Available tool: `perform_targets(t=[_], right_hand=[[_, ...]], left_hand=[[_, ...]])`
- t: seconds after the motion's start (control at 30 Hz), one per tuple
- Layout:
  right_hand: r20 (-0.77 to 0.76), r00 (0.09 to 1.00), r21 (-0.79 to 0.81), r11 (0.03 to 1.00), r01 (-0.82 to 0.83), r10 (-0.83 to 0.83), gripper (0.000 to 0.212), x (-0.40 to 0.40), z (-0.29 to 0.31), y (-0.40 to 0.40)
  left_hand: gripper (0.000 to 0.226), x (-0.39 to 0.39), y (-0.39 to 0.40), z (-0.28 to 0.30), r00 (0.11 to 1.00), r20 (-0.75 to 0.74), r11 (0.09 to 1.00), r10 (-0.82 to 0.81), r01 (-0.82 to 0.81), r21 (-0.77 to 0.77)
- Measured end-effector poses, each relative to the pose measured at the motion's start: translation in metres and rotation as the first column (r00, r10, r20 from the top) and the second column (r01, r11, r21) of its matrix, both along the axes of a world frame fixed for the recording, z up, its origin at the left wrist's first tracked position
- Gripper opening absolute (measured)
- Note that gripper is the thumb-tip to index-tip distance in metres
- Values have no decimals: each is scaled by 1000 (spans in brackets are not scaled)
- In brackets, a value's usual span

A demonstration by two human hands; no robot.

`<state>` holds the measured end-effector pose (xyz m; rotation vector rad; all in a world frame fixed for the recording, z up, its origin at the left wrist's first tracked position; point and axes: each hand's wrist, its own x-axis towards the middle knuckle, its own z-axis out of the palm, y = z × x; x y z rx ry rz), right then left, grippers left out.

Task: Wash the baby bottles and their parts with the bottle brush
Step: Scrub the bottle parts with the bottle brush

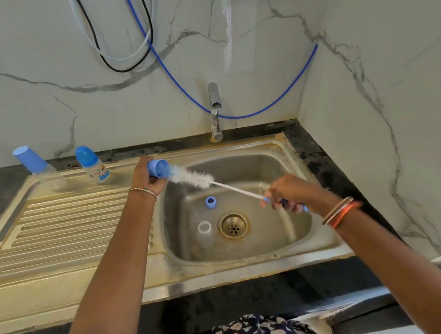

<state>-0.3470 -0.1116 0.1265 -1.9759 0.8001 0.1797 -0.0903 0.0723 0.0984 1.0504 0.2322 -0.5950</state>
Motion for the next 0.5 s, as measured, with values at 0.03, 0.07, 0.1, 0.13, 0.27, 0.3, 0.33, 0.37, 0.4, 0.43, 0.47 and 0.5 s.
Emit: perform_targets(t=[0.03,0.07,0.1,0.13,0.27,0.3,0.33,0.37,0.4,0.43,0.47,0.5], right_hand=[[-62,998,306,952,5,15,25,-2,1,-3],[-52,998,391,920,-16,39,28,-3,1,-4],[-6,999,339,940,-42,47,29,-2,-1,-6],[68,997,192,980,-54,42,27,-2,-6,-6],[224,973,-604,792,92,58,9,-4,-21,-5],[255,964,-719,681,139,73,10,-5,-24,-3],[292,953,-759,626,176,86,11,-5,-25,0],[292,953,-726,667,165,82,10,-5,-22,1],[244,969,-594,797,110,48,10,-4,-16,1],[127,992,-304,953,22,18,13,-4,-11,-1],[5,999,70,997,-34,33,19,-6,-3,0],[-45,998,326,945,-34,52,24,-8,1,1]], left_hand=[[23,2,2,1,1000,14,1000,11,-10,-24],[21,6,4,-1,999,29,999,12,-10,-42],[18,8,6,-1,999,37,999,9,-7,-40],[17,9,7,1,999,31,999,-6,8,-42],[38,12,5,2,999,-7,999,-51,51,3],[38,11,3,3,999,-10,998,-46,46,31],[36,12,2,2,999,-14,998,-37,37,43],[33,11,2,2,999,-15,998,-34,34,50],[29,10,2,0,999,-17,999,-31,32,37],[26,10,1,-1,1000,-15,1000,-27,27,9],[27,9,1,-1,1000,-13,999,-27,27,-20],[28,9,1,1,1000,-8,999,-29,29,-37]])
